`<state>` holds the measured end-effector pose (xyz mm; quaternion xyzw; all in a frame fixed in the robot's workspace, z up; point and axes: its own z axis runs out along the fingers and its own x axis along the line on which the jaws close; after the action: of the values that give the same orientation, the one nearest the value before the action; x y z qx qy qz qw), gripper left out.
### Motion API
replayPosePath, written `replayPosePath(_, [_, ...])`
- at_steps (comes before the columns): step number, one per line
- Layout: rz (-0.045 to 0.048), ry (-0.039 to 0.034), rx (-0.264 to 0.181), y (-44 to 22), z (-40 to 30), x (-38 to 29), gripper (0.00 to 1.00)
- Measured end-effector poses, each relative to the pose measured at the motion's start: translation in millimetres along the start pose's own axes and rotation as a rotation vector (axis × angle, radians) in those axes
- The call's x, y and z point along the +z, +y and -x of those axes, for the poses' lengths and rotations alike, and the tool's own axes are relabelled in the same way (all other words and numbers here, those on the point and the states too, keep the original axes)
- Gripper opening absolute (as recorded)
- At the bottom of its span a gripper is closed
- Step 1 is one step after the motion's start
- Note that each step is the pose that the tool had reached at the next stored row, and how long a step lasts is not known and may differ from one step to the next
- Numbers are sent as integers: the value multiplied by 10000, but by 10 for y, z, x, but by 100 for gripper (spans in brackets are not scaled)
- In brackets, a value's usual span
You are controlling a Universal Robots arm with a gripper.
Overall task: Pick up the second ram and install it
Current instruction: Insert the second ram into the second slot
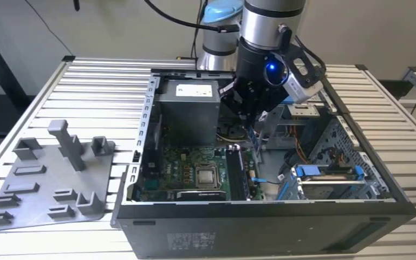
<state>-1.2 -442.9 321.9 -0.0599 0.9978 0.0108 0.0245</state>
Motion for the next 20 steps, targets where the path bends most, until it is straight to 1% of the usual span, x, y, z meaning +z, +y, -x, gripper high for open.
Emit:
replayPosePath(7, [-2, 0, 22, 0, 1, 4, 14])
replayPosePath(14, [-32, -11, 635, 10, 0, 40, 14])
replayPosePath(20, [-34, -15, 726, 45, 6, 68, 14])
